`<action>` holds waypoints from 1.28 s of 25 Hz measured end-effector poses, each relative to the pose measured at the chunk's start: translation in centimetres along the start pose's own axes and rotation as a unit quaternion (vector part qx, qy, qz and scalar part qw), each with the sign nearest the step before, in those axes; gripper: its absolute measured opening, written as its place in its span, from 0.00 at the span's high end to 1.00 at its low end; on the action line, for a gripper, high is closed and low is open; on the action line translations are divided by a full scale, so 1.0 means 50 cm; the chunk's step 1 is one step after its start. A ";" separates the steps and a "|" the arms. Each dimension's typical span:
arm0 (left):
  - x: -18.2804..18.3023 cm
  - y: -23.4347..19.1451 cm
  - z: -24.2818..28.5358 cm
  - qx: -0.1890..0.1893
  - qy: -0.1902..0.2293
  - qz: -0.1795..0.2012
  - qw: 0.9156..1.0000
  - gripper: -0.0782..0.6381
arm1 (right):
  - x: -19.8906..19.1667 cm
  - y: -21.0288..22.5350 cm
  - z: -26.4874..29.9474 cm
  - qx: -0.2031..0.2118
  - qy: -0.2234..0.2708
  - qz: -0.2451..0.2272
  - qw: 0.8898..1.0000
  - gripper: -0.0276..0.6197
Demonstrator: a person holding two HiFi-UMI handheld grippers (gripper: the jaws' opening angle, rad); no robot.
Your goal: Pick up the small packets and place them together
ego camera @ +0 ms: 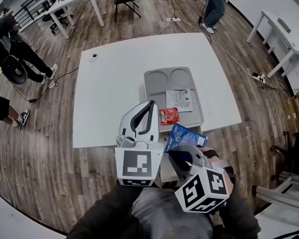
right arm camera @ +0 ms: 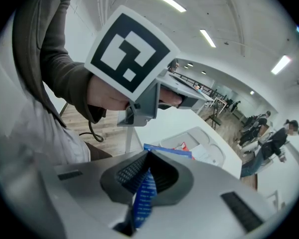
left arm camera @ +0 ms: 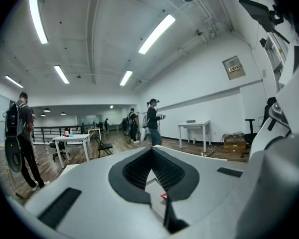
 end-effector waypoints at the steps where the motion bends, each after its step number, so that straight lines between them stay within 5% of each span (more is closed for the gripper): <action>1: 0.002 -0.005 0.006 0.000 0.000 0.000 1.000 0.89 | 0.004 0.010 0.003 -0.001 0.000 0.000 1.000 0.93; 16: -0.031 -0.076 0.136 -0.003 -0.032 -0.016 0.999 0.89 | 0.059 0.189 0.100 0.002 -0.004 0.014 1.000 0.93; 24: -0.089 -0.108 0.163 0.000 -0.061 -0.027 0.998 0.89 | 0.058 0.220 0.165 0.008 -0.007 0.043 0.999 0.92; 32: -0.112 -0.112 0.146 -0.004 -0.066 -0.030 0.997 0.89 | 0.067 0.197 0.174 0.012 0.009 0.044 0.999 0.79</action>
Point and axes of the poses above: the fingertips, and each gripper's own axes: z forward along the fingers, y to its right, x out of its top, the point moved 6 cm from there along -z, backward along the fingers, and after that the axes turned 9 degrees about z, right-handed, at the moved point
